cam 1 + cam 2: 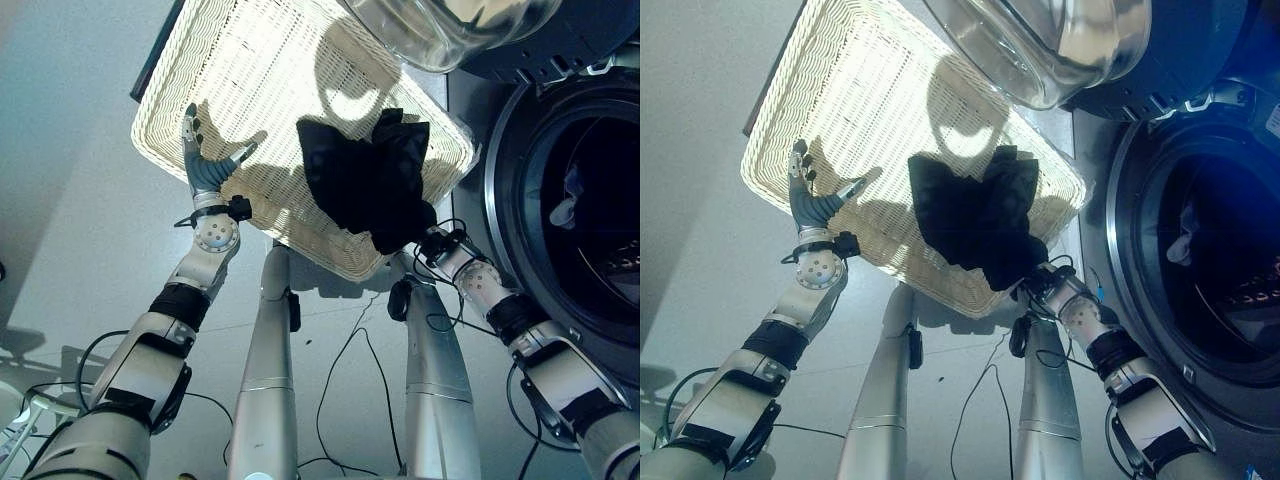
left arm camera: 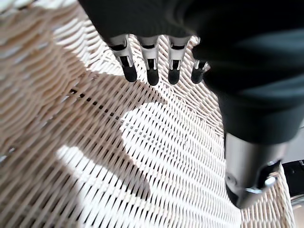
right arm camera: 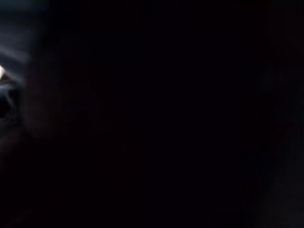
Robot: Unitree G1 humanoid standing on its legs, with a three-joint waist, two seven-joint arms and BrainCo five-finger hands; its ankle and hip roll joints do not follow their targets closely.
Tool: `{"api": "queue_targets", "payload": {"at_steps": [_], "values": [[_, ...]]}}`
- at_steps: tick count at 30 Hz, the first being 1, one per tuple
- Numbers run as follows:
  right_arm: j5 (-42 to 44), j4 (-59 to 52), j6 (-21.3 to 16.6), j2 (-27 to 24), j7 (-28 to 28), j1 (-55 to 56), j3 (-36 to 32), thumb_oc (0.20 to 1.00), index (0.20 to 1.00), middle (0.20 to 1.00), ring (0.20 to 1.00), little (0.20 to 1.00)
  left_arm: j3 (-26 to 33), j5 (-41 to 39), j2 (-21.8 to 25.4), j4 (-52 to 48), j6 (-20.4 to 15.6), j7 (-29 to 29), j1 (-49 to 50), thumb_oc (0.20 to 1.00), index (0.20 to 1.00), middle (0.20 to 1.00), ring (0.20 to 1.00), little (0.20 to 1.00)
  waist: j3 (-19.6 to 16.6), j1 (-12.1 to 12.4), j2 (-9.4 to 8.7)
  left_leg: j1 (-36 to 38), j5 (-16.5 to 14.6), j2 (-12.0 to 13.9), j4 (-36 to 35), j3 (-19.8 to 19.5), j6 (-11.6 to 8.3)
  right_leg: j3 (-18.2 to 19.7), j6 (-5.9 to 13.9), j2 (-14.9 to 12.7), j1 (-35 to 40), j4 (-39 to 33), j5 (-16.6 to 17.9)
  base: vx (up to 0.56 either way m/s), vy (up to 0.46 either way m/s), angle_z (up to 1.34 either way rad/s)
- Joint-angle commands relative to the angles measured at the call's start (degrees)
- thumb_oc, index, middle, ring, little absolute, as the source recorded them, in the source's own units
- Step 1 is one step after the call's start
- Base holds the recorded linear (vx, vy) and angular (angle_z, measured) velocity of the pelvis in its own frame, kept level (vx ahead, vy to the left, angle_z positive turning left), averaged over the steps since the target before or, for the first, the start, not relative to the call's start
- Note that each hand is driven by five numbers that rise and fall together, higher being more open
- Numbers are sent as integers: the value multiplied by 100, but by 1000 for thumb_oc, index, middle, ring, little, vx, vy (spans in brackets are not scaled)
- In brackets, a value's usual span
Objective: Put the clothes into the washing machine.
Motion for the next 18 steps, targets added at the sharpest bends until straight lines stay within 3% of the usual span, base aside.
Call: {"api": "queue_targets", "payload": {"at_steps": [1,2,7,11,14,18], "values": [[559,-573,37,-55,671,-65,-60,200,200,200,200,200,263,-23,52,-121,-334,102,20,1000,1000,1000,1000,1000,-106,-98,41,-77,-444,-170,521,302,-13,-46,668,261,527,-1754,1378,-30,-22,-3],[891,-532,39,-169,1071,-105,-197,200,200,200,200,200,237,-115,145,-91,-367,68,6,1000,1000,1000,1000,1000,-106,-108,33,-22,-453,-155,466,313,-22,-62,690,245,581,-1830,1402,0,0,0],[1530,-343,-203,-347,1509,-190,-542,200,200,200,200,200,247,-315,328,58,-513,-113,2,1000,1000,1000,1000,1000,-106,-124,25,25,-470,-121,430,319,-50,-81,718,226,645,-1917,1426,-7,-5,0],[2067,-47,-520,-536,1479,-189,-905,200,200,200,200,200,270,-448,470,210,-624,-246,-9,1000,1000,1000,1000,1000,-106,-163,-6,41,-489,-92,433,330,-67,-76,746,217,684,-1967,1461,0,0,0],[2600,488,-984,-776,1244,-60,-1378,200,200,200,200,200,319,-597,624,309,-768,-344,48,1000,1000,1000,1000,1000,-106,-227,-44,43,-503,-31,428,369,-87,-63,765,218,699,-2035,1519,-14,10,-3],[2878,1072,-1080,-914,1030,109,-1886,200,200,200,200,200,341,-689,698,431,-920,-377,112,1000,1000,1000,1000,1000,-106,-287,-64,58,-522,10,431,398,-102,-31,784,230,724,-2080,1557,-13,11,-7]]}}
